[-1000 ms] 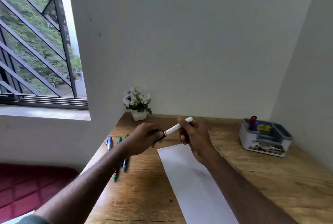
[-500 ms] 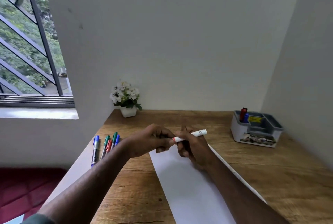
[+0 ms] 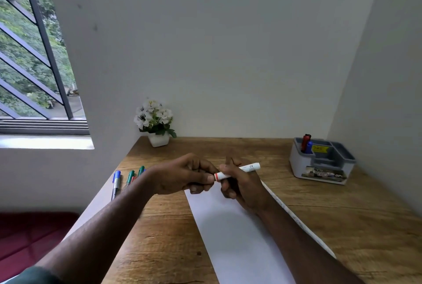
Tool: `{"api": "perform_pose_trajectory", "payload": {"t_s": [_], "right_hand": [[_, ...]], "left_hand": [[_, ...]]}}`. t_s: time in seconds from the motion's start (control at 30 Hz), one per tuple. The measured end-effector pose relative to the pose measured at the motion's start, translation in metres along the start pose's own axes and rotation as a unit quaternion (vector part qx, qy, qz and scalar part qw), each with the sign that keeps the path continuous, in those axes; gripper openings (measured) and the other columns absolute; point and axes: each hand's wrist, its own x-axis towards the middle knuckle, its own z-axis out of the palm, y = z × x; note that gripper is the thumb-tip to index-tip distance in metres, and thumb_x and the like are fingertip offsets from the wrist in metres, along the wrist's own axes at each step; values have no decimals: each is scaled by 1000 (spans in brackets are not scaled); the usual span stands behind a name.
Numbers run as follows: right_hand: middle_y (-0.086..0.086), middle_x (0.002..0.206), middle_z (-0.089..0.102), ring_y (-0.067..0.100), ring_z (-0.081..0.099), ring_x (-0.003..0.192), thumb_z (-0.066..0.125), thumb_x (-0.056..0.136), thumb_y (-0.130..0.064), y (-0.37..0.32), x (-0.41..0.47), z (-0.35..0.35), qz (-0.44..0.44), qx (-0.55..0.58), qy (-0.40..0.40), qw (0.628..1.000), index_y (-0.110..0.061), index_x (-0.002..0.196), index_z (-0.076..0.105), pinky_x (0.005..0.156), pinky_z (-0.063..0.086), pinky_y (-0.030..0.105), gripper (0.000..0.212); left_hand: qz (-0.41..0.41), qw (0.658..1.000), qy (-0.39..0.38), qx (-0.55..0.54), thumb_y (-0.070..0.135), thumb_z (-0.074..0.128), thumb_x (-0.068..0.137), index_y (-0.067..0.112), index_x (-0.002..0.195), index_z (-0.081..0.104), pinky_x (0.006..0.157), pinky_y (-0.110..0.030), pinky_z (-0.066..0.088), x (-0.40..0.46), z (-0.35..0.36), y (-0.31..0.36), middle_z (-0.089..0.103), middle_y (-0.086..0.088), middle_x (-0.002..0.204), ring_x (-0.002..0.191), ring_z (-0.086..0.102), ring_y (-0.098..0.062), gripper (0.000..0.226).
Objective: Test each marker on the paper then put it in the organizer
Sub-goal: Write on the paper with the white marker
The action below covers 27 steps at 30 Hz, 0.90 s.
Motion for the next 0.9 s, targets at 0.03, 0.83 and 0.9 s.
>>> {"api": "perform_pose_trajectory", "payload": {"t_s": [0.03, 0.83, 0.9], "right_hand": [[12, 58, 50, 15, 40, 42, 60, 92, -17, 0, 0, 0, 2, -2, -2, 1000, -7, 71, 51, 47, 28, 28, 26], [21, 70, 66, 29, 62, 54, 53, 97, -9, -2, 1, 0, -28, 18, 11, 999, -5, 74, 63, 52, 47, 33, 25], [20, 66, 63, 29, 60, 51, 56, 88, -14, -8, 3, -10, -40, 86, 36, 995, -1, 75, 57, 50, 47, 32, 18]], "left_hand": [[-2, 1000, -6, -4, 1, 53, 100, -11, 115, 61, 56, -21, 41, -1, -1, 0, 60, -7, 80, 56, 47, -8, 21], [65, 995, 53, 57, 3, 53, 100, -7, 118, 66, 63, -29, 40, -15, 1, -12, 56, -3, 76, 68, 47, -14, 24], [51, 998, 39, -11, 3, 50, 100, -4, 135, 57, 63, -26, 40, -24, -6, -18, 51, -1, 75, 67, 44, -11, 36]]}}
